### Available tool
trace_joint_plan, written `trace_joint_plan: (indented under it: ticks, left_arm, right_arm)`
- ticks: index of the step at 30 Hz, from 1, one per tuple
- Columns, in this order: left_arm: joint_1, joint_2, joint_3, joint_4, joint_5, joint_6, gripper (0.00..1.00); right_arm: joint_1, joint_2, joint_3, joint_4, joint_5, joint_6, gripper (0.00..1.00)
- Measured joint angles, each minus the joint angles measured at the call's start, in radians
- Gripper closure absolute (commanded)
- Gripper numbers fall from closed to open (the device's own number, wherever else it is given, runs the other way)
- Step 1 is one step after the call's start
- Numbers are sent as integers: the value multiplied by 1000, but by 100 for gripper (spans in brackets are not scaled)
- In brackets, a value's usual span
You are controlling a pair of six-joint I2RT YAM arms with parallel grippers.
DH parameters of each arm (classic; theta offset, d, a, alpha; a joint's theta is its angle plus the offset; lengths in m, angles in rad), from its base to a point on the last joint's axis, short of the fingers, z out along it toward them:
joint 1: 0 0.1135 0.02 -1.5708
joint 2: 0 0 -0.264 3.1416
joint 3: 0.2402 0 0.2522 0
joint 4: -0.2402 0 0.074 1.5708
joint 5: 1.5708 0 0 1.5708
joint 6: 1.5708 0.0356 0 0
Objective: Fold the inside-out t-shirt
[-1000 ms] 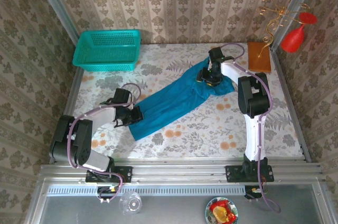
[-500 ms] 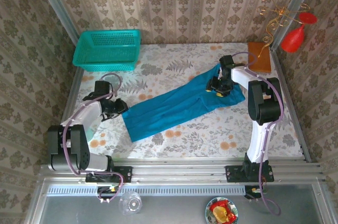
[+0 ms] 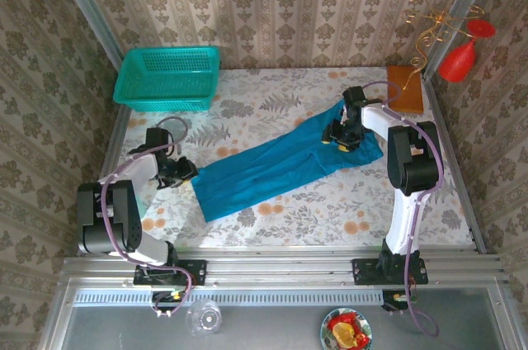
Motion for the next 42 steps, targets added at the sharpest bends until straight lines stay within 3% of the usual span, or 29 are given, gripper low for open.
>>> trace_joint_plan:
  ticks: [9,17,27,37,42]
  left_arm:
    - [-1,31,0,11,-5,0,73]
    - [-2,41,0,41,16,-3,100]
    - [33,-81,6,43,-8,-4,100]
    - [79,45,5,106,0,-5,100]
    - [80,78,16,123,23,-6,85]
  right_arm:
    - [0,0,0,-3,0,-8,42]
    - [0,0,0,-3,0,-8,43]
    - [-15,-18,-27,1,1,16,45]
    - [-16,-23,-34,4,1,19,45]
    - [-16,-44,-45,-9,2,19,44]
